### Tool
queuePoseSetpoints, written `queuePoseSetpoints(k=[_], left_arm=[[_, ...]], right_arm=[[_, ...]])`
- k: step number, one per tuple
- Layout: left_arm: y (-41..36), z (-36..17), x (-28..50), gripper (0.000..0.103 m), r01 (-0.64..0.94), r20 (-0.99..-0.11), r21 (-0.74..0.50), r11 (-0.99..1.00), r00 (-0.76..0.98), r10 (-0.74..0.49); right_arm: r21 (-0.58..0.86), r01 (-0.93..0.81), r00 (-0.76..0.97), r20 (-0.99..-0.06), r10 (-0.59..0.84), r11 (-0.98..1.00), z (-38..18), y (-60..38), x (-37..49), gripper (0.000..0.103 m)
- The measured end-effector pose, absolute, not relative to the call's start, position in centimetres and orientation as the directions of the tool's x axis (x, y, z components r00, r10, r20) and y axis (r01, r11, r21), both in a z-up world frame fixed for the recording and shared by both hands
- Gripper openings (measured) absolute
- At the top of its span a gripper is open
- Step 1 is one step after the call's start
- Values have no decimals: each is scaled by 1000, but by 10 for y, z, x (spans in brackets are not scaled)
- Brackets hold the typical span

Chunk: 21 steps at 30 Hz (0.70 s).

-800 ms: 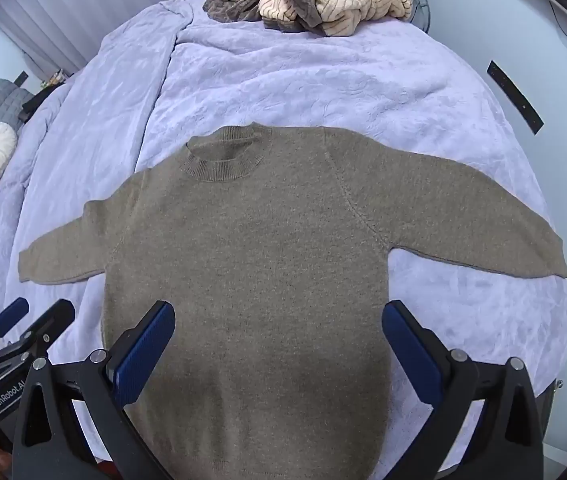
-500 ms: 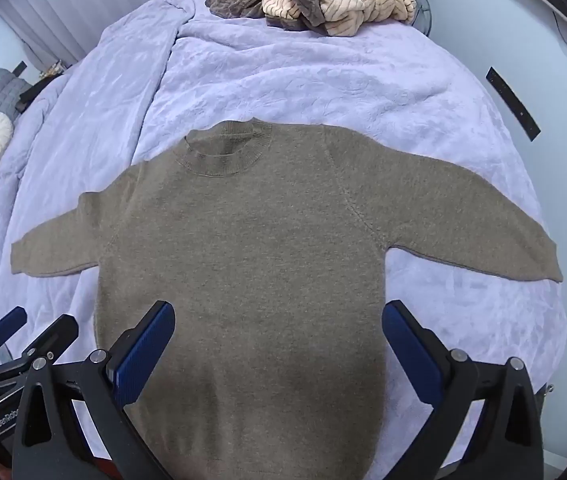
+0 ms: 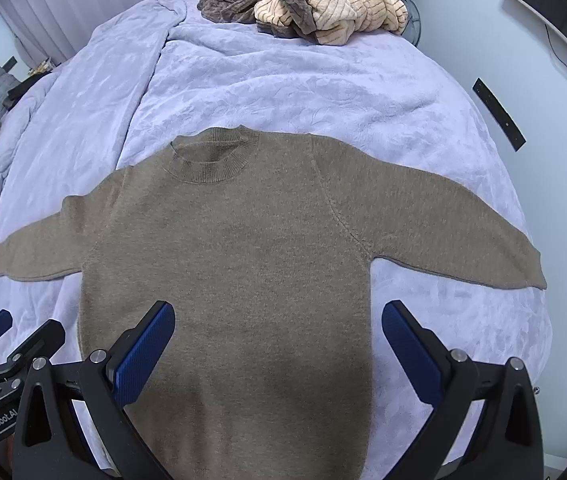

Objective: Fold small clothes
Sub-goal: 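Move both tools over the spread brown sweater toward its sleeves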

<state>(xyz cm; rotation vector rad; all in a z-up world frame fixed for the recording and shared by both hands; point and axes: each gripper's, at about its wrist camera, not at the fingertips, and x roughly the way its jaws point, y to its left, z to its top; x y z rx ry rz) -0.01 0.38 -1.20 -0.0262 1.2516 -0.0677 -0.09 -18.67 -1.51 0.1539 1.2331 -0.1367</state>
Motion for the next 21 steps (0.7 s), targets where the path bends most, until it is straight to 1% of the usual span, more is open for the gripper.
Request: queuePoseSetpoints(k=[9,21], left_arm=[[9,-15,5,103,15,-949,-45,999,311,-48],[7,-18,5,103,20,-953,-29,999,300,-33]], right_arm=[[15,168,303,-952,-37,986,-25,-179,0,103],[23,170,293,-956,-28,985,-29,-177,1,103]])
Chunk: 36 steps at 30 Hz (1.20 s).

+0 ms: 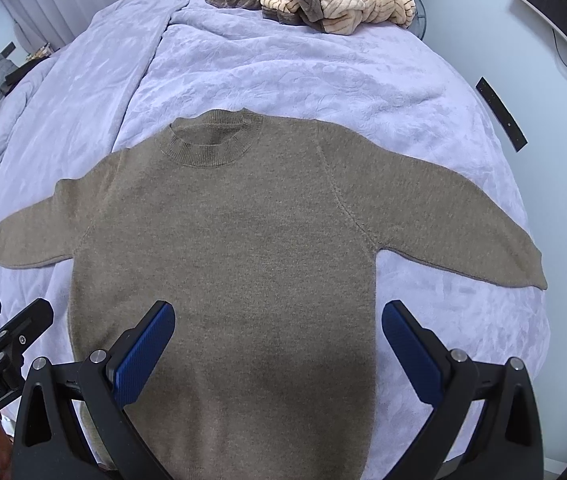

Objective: Fold small clothes
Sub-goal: 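Move both tools over the spread brown sweater toward its sleeves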

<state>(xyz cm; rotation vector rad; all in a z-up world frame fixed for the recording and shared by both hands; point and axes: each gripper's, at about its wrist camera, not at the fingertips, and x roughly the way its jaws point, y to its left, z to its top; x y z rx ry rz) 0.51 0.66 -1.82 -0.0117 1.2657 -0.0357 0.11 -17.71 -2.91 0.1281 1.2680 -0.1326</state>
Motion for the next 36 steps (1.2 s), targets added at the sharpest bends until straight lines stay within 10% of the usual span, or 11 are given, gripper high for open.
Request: queuePoseSetpoints(k=[36], left_arm=[[10,-14,-7,103,3,-954,0,1000,301,-1]], right_arm=[[35,181,300,-954,-21,983,-31,-179,-11,103]])
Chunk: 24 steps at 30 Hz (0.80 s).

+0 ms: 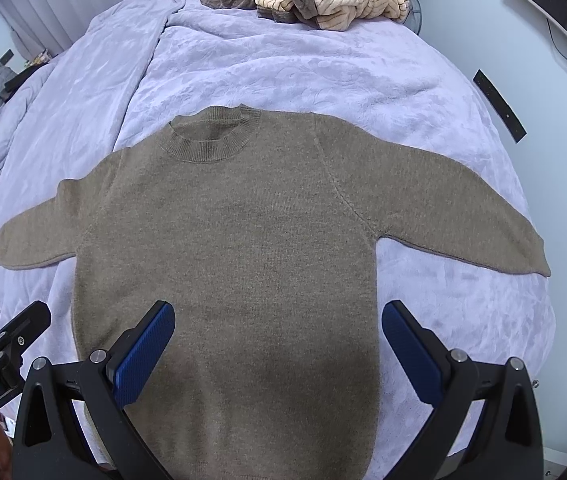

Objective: Fold small clothes
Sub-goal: 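Move both tools over the spread brown sweater toward its sleeves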

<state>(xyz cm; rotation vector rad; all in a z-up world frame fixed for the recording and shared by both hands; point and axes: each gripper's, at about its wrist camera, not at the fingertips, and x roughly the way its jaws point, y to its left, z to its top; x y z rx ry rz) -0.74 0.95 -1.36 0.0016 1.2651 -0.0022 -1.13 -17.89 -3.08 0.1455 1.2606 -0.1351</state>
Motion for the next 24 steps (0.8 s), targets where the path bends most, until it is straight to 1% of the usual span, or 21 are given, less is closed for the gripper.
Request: queuePoseSetpoints(k=[14,24], left_arm=[[-13,-18,-18,103,8,-960,98,995,263,93],[-32,-12,-22,103,-79,-955,148,986,246,163]], right_arm=[[123,210,286,-956,59,970,-41,-212,-24,103],[166,147,255,-959,124,975,-54,-246,-14,103]])
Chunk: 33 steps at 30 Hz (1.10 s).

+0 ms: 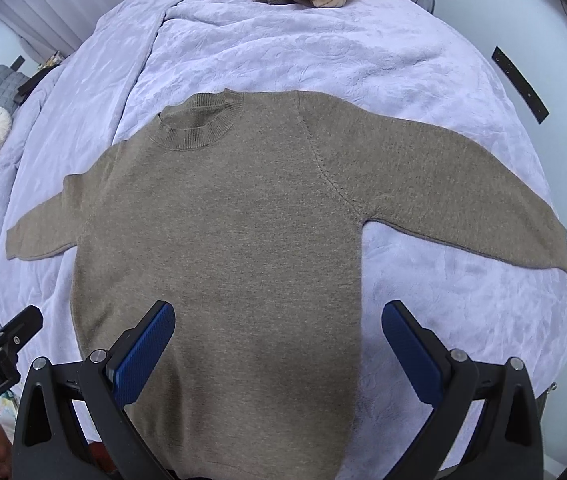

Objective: Fold small clothes
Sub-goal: 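Move both tools over the spread brown sweater toward its sleeves, then grasp the sweater sleeve cuff with the left tool and lift it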

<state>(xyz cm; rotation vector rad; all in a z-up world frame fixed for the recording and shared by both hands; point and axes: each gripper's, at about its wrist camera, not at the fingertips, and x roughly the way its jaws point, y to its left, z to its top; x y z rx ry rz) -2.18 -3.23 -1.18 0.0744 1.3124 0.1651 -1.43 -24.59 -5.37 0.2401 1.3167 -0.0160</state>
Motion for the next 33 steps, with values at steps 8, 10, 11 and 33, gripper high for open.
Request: queuePoseSetpoints(k=[8,10,11,33], left_arm=[[-17,-31,-9,103,-15,-961,159,987,227,158],[-12,-42,-2,103,30,-968,152,988,209,142],[-9,-46,1,103,48,-970,142,989,205,130],[98,-97,52,103,-36,-983,-16,999,184,-9]], right_arm=[[144,170,236,-966,102,975,-72,-241,-3,103],[136,188,230,-969,92,973,-74,-236,-3,103],[139,199,234,-968,91,970,-74,-233,-4,103],[58,198,179,-984,22,978,-82,-142,27,103]])
